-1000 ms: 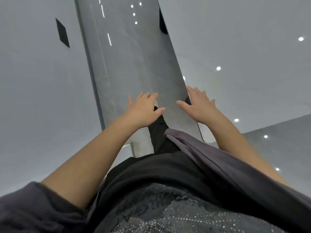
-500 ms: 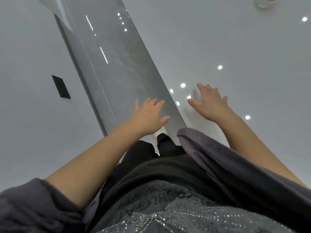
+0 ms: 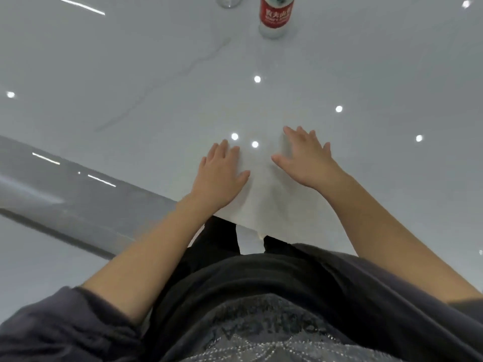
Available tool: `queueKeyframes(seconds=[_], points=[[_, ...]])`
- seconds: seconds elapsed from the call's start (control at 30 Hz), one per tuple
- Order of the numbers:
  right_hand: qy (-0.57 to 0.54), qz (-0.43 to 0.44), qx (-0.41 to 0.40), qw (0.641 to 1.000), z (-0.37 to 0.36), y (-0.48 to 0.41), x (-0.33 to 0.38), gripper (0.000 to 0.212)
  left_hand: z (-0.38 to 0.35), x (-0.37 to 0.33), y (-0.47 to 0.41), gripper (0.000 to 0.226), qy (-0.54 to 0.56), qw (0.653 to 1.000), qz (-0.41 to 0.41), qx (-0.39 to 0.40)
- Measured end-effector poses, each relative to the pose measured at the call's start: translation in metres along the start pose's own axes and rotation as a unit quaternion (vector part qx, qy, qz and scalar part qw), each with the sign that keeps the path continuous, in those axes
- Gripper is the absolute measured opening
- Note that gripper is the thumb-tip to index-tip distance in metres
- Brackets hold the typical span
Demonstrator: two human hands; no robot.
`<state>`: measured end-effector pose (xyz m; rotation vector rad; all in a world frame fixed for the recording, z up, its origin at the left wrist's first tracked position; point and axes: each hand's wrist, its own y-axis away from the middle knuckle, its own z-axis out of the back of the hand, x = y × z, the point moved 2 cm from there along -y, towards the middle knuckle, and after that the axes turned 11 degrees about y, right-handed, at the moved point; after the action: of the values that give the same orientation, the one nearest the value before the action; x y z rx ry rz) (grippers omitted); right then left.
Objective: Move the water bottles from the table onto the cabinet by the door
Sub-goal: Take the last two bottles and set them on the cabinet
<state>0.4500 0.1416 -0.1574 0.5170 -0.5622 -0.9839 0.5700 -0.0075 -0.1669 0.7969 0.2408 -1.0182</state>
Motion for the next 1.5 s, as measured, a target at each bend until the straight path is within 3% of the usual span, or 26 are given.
queueKeyframes(seconds=[0.17, 0.33, 0.5, 0.6, 0.73, 0.9, 1.0, 1.2, 1.5], points=[[-0.143, -0.072, -0.055, 0.986, 0.026, -0.037, 0.033, 0.068, 0.061, 0.027, -0.089, 0.065, -0.001, 0.999, -0.046, -0.004], [-0.295, -0.127, -0.13, 0.938, 0.049, -0.09, 0.056, 0.078, 0.097, 0.042, -0.173, 0.06, 0.024, 0.996, -0.083, -0.026], [-0.325, -0.166, -0.176, 0.914, 0.063, -0.138, 0.064, 0.084, 0.117, 0.038, -0.231, 0.075, 0.042, 0.992, -0.104, -0.059], [-0.36, -0.181, -0.209, 0.891, 0.076, -0.157, 0.068, 0.091, 0.128, 0.033, -0.253, 0.082, 0.088, 0.989, -0.103, -0.066], [-0.447, -0.172, -0.286, 0.83, 0.091, -0.179, 0.068, 0.094, 0.141, 0.027, -0.288, 0.091, 0.177, 0.976, -0.102, -0.078], [-0.468, -0.181, -0.349, 0.792, 0.102, -0.206, 0.063, 0.072, 0.162, 0.005, -0.322, 0.072, 0.345, 0.927, -0.092, -0.119], [-0.47, -0.187, -0.362, 0.783, 0.105, -0.213, 0.059, 0.062, 0.167, 0.0, -0.328, 0.06, 0.34, 0.93, -0.076, -0.115], [-0.466, -0.185, -0.337, 0.797, 0.084, -0.187, 0.06, 0.063, 0.156, 0.003, -0.298, 0.059, 0.295, 0.948, -0.097, -0.076], [-0.528, -0.249, -0.309, 0.751, -0.014, -0.058, 0.072, 0.043, 0.087, 0.02, -0.185, 0.053, 0.153, 0.973, -0.158, 0.066]])
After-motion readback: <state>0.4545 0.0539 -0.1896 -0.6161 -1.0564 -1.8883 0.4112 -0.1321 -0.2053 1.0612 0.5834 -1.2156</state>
